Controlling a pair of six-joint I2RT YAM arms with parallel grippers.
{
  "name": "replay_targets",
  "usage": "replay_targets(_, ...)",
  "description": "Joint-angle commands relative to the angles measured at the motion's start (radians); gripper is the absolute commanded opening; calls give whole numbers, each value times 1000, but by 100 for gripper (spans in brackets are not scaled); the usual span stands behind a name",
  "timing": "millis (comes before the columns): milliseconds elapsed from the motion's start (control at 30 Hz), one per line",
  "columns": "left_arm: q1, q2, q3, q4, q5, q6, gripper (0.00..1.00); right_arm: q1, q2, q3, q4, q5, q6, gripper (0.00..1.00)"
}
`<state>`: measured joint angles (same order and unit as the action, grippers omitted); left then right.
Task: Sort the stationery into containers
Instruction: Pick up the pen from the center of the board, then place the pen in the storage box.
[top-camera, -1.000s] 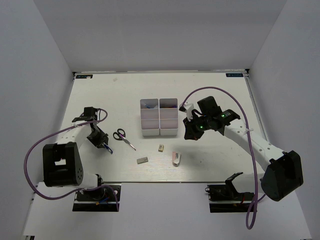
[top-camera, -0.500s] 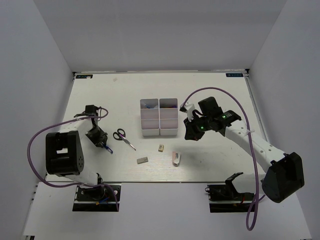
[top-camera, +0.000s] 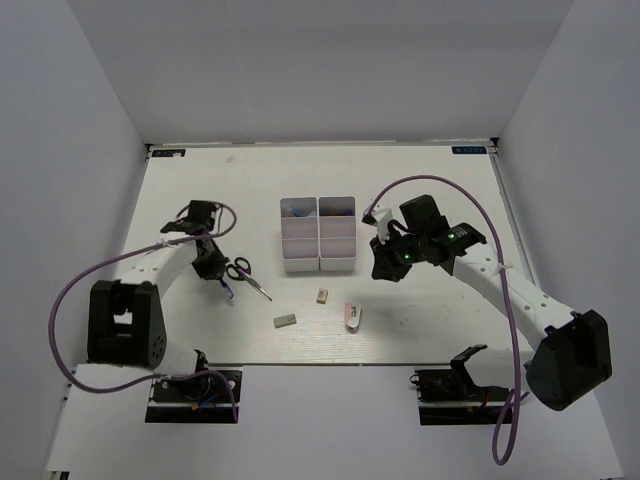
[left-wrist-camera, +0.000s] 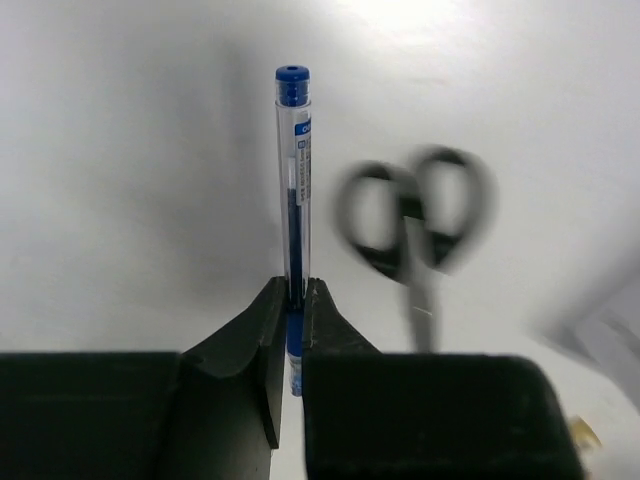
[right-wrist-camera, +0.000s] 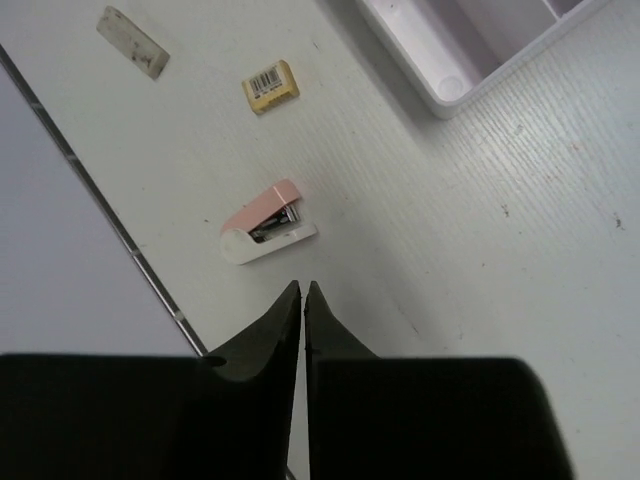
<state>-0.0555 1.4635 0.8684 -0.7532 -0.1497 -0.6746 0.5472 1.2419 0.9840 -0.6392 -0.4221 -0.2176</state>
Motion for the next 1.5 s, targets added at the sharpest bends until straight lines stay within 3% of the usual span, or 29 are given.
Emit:
replay_targets(0,-185,-166,136,46,-56,66,0,-9,-30,-10,41,58,12,0)
replay_targets(67,-246,-176,173,74,-126,102,0,-12,-35,-27,70,107,27,0)
replay_targets(200,-476,-175,242,188,-296,197,0,-27,-25,-34,78,125,40,0)
replay_targets(367,-625,-106,234,514,-465,312,0,-43,-16,-38,81,126,40,0)
replay_targets(467,-698,-31,267,716,-518,466,0,-53,-16,-42,81,114,40,0)
replay_targets(533,-731,32,297,745,-522,523,0,-58,-18,-41,82,108,40,0)
replay_targets(733,-771,110,304,897,-522,633,0,-67,-24,-42,78,95,32,0)
replay_targets(1300,-776,90,127,982,-510,622,0,-76,-19,-42,76,59,30,0)
replay_targets(1467,-776,87,112,977,-522,613,0,-79,-15,-41,70,48,26,12)
